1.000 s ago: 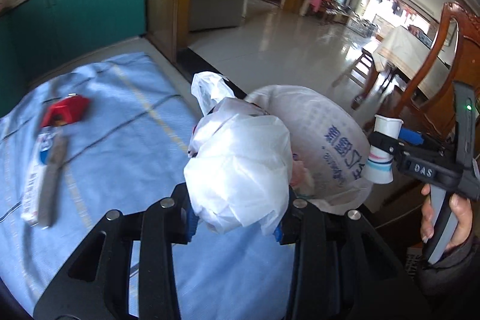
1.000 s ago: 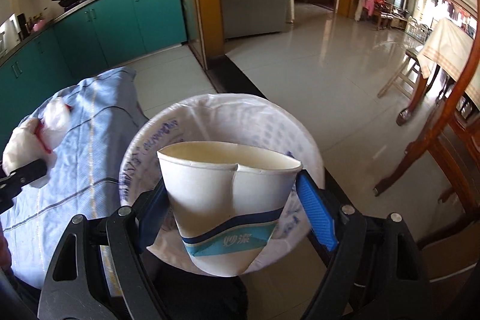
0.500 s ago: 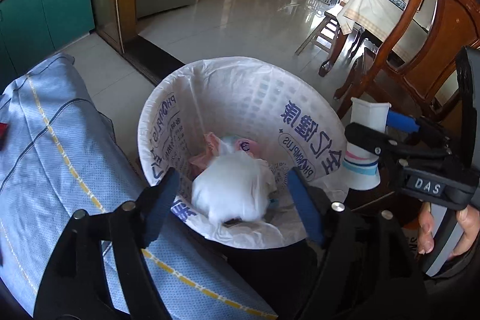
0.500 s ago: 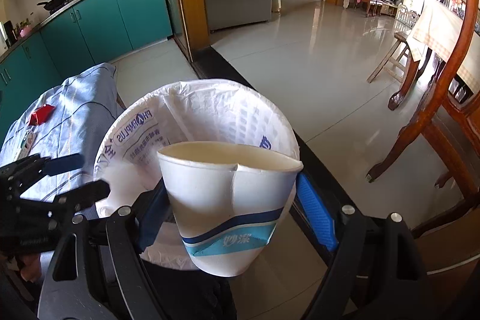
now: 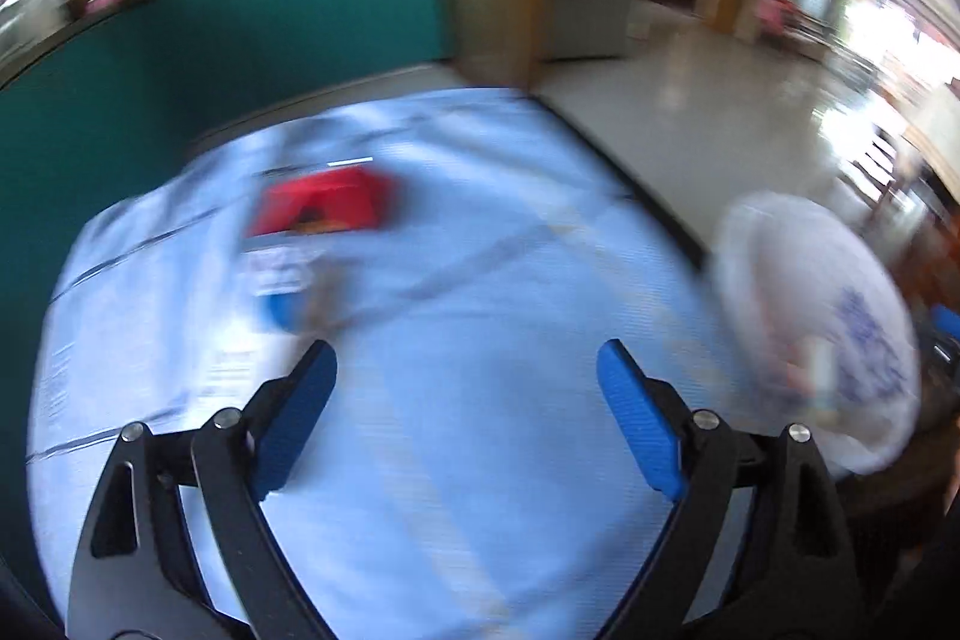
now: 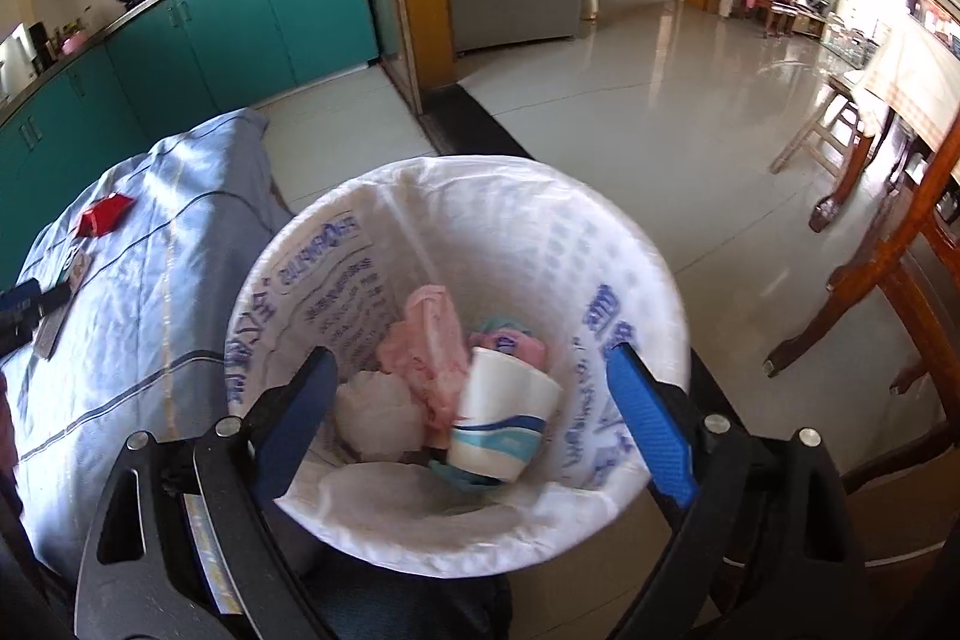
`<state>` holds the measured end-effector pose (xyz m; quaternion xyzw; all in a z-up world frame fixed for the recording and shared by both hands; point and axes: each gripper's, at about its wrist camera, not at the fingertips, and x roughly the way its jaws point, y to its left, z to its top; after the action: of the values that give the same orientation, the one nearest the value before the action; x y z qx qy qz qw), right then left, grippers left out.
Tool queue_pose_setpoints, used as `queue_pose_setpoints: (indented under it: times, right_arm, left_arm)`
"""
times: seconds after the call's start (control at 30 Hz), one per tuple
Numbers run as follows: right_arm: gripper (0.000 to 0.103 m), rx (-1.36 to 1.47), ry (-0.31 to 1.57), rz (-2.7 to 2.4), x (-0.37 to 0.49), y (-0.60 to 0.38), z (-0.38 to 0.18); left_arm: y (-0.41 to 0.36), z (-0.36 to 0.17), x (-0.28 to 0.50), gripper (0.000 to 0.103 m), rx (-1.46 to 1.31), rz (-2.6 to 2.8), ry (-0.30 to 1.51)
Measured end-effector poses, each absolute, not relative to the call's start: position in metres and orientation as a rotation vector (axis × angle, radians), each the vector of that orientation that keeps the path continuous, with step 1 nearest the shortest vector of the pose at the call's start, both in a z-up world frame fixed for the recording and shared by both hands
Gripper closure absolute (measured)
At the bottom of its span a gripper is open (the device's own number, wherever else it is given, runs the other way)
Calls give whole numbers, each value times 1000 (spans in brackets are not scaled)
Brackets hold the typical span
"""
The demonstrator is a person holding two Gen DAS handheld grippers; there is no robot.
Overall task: Collect trash
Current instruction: 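Grasp the white medicine box with the left gripper while the right reaches the red packet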
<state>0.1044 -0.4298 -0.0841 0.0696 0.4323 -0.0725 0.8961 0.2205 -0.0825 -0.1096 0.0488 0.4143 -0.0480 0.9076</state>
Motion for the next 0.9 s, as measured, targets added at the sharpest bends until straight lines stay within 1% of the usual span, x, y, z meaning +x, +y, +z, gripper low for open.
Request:
queue_pose_setpoints:
  times: [0.13,0.23,0.27,0.3,0.33,0.37,0.4,0.43,0.5,0.67,0.83,0.9]
  right_arm:
    - [14,138,902,-69,123,-404,-83]
    - [14,145,885,32,152,-373,-78]
    - [14,143,880,62,163,-361,-76]
    - [14,136,874,92,177,-346,-73]
    - [14,131,869,118,186,-336,-70]
    - [14,125,861,169,202,-317,-67]
    - [14,119,855,213,215,-299,-64]
    - [14,110,850,261,229,-281,-62]
    - [14,75,839,345,256,-239,-61]
    - [14,-77,870,487,320,-136,-73]
    - [14,-194,924,577,366,-58,-98]
    - [14,-246,990,588,381,-35,-113]
  left_arm:
    - [-13,-125,244,14,60,8,946]
    - [5,-132,247,14,19,-47,980]
    - [10,-137,247,17,10,-52,990]
    - [14,-141,247,29,-1,-59,997]
    - [16,-143,247,35,-10,-66,1006]
    - [19,-146,247,47,-23,-76,1018]
    - [21,-149,245,53,-30,-76,1022]
    - [24,-150,242,54,-33,-72,1021]
    - [28,-152,231,63,-28,-83,1011]
    - [44,-149,187,63,-49,-94,1010]
    - [54,-148,139,62,-42,-117,1008]
    - [60,-147,125,62,-46,-116,1006]
